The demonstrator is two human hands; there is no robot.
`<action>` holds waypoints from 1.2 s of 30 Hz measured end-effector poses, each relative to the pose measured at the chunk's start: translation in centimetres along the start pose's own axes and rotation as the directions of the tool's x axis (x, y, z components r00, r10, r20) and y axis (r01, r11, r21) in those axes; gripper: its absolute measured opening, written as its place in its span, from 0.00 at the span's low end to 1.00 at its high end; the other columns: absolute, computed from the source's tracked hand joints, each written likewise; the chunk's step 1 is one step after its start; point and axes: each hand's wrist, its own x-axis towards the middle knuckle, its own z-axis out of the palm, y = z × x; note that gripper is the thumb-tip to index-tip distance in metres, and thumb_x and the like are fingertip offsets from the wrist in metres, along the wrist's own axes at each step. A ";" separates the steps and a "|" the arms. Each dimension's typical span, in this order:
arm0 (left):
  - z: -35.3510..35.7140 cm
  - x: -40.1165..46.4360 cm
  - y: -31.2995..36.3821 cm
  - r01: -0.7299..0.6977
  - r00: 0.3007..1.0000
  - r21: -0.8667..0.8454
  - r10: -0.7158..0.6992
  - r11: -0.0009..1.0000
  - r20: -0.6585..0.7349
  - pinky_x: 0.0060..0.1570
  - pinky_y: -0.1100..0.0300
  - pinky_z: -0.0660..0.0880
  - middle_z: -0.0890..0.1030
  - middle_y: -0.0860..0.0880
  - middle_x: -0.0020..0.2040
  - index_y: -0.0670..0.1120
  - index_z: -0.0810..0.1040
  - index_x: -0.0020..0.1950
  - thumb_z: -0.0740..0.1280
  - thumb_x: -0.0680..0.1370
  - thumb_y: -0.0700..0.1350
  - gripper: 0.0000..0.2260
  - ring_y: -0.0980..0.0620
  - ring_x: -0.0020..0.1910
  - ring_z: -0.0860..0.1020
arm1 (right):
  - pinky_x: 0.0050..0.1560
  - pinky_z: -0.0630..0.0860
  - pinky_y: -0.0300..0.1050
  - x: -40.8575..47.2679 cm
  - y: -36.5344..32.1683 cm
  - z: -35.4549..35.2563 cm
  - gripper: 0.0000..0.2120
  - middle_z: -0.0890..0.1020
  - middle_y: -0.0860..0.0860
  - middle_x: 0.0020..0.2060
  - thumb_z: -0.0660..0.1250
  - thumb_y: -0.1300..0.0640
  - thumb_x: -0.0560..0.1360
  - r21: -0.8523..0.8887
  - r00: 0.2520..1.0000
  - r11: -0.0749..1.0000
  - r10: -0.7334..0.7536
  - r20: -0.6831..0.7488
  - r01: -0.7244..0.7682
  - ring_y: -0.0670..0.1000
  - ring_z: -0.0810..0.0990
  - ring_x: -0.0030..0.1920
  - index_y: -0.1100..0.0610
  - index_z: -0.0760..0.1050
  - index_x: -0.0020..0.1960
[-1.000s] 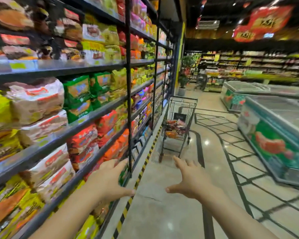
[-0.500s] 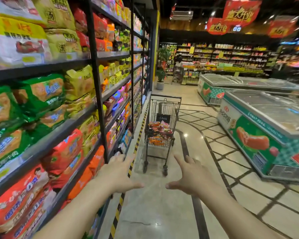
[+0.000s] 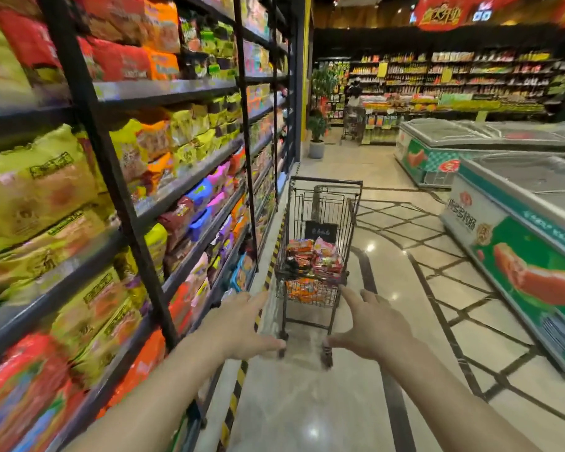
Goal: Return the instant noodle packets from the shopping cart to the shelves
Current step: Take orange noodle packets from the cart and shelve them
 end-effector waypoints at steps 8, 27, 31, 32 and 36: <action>-2.6 18.6 -0.7 0.009 0.999 -0.054 -0.007 0.998 0.043 0.75 0.44 0.64 0.57 0.51 0.83 0.57 0.49 0.84 0.66 0.71 0.74 0.48 0.46 0.81 0.56 | 0.73 0.68 0.58 18.8 2.2 -0.7 0.55 0.61 0.53 0.80 0.70 0.25 0.66 -0.024 0.998 1.000 0.006 0.068 -0.004 0.58 0.59 0.79 0.43 0.48 0.83; -1.5 64.3 -9.8 -0.040 0.958 -0.031 0.047 0.999 0.283 0.69 0.47 0.70 0.60 0.46 0.81 0.56 0.49 0.84 0.66 0.74 0.71 0.45 0.44 0.79 0.61 | 0.72 0.68 0.56 61.6 3.0 4.3 0.49 0.64 0.55 0.78 0.69 0.28 0.70 -0.043 0.950 0.981 0.195 0.245 -0.191 0.59 0.61 0.78 0.43 0.50 0.82; 0.6 70.9 -10.2 -0.011 0.935 -0.045 0.026 0.999 0.354 0.70 0.46 0.69 0.56 0.47 0.83 0.57 0.48 0.84 0.66 0.75 0.71 0.45 0.43 0.80 0.59 | 0.74 0.66 0.57 68.0 4.9 7.3 0.51 0.65 0.56 0.77 0.68 0.27 0.70 -0.063 0.923 0.976 0.216 0.319 -0.207 0.60 0.64 0.77 0.44 0.49 0.83; 1.2 72.5 -10.2 0.003 0.928 -0.046 0.014 0.999 0.372 0.70 0.46 0.69 0.55 0.46 0.83 0.56 0.48 0.84 0.66 0.75 0.70 0.45 0.43 0.80 0.59 | 0.74 0.67 0.57 69.6 5.5 8.1 0.51 0.66 0.56 0.77 0.68 0.27 0.70 -0.068 0.915 0.976 0.216 0.341 -0.205 0.60 0.65 0.77 0.45 0.49 0.83; 4.8 78.6 -10.3 0.093 0.930 -0.124 -0.041 0.988 0.366 0.73 0.46 0.67 0.58 0.47 0.82 0.53 0.51 0.84 0.68 0.74 0.68 0.45 0.44 0.79 0.60 | 0.74 0.67 0.60 75.8 8.3 11.6 0.52 0.64 0.56 0.78 0.71 0.28 0.68 -0.059 0.862 0.972 0.230 0.452 -0.228 0.60 0.63 0.78 0.44 0.51 0.82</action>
